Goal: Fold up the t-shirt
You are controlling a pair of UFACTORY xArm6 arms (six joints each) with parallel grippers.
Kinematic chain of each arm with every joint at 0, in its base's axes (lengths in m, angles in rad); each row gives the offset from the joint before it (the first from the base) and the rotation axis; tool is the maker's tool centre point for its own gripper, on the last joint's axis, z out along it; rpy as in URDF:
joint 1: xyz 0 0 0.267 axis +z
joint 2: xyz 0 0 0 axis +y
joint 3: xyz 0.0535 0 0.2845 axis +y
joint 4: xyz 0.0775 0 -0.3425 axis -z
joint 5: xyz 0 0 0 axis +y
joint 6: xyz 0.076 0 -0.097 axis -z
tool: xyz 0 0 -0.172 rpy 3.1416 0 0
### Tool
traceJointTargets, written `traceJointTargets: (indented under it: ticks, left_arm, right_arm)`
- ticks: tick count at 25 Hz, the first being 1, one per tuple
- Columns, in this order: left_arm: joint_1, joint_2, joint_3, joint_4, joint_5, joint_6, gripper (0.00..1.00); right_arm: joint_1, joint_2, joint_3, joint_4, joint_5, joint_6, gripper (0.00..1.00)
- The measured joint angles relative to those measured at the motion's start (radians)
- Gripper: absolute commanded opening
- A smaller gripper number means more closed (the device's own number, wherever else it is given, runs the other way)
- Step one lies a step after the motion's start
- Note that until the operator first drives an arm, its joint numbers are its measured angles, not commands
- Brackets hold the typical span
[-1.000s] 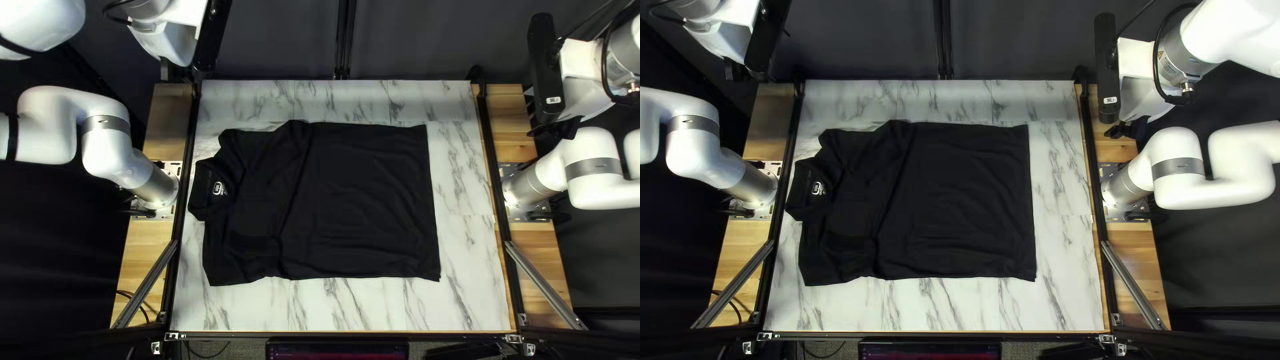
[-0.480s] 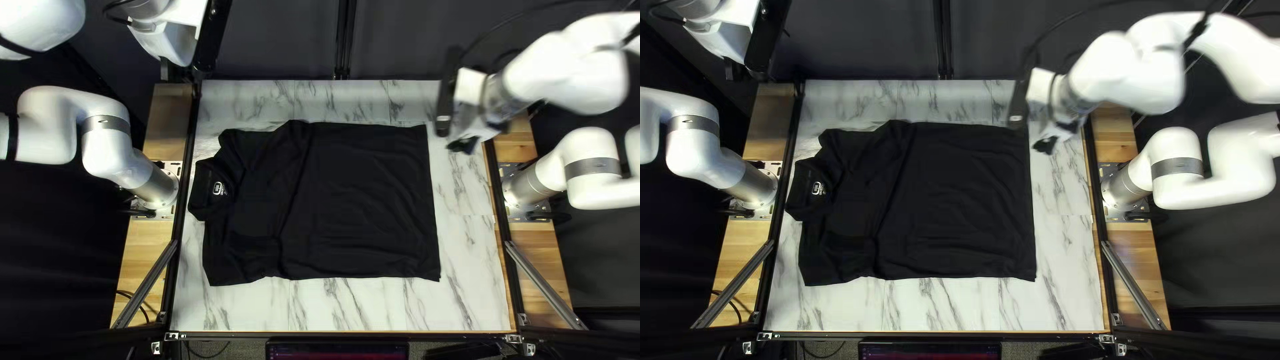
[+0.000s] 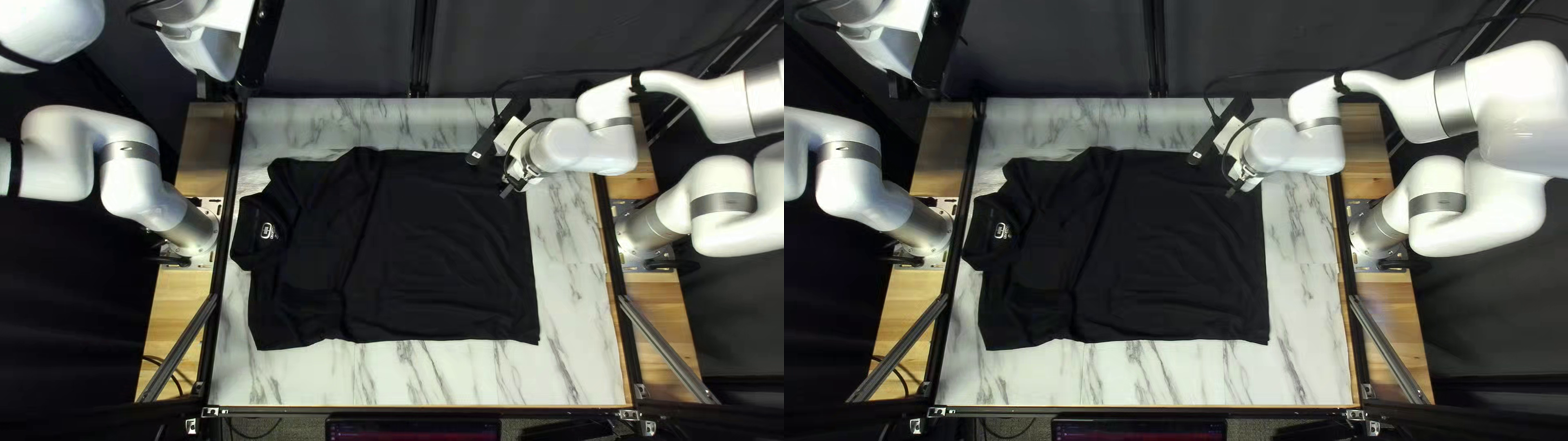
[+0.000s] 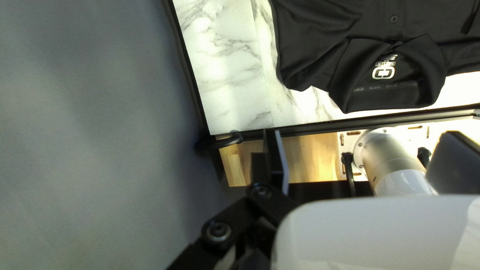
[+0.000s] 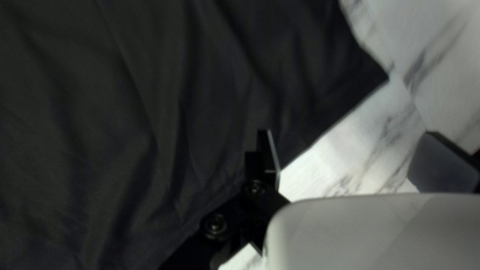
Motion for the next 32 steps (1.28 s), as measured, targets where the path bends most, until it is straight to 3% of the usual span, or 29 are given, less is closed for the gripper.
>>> traceJointTargets:
  ticks: [4, 9, 17, 27, 32]
  left_arm:
    - [0.0, 0.0, 0.0, 0.0, 0.0, 0.0, 1.0]
    - [0.0, 0.0, 0.0, 0.0, 0.0, 0.0, 1.0]
    - [0.0, 0.0, 0.0, 0.0, 0.0, 0.0, 1.0]
    - [0.0, 0.0, 0.0, 0.0, 0.0, 0.0, 1.0]
    - [0.0, 0.0, 0.0, 0.0, 0.0, 0.0, 1.0]
  right_arm:
    - [-0.042, 0.043, -0.002, -0.006, -0.037, -0.066, 1.0]
    - [-0.245, 0.132, 0.015, 0.011, -0.183, -0.296, 1.0]
    - [-0.306, 0.164, 0.021, -0.008, -0.202, -0.304, 1.0]
    - [-0.398, 0.233, 0.015, 0.184, -0.232, -0.486, 1.0]
    - [-0.446, 0.233, 0.043, 0.359, -0.283, -0.672, 1.0]
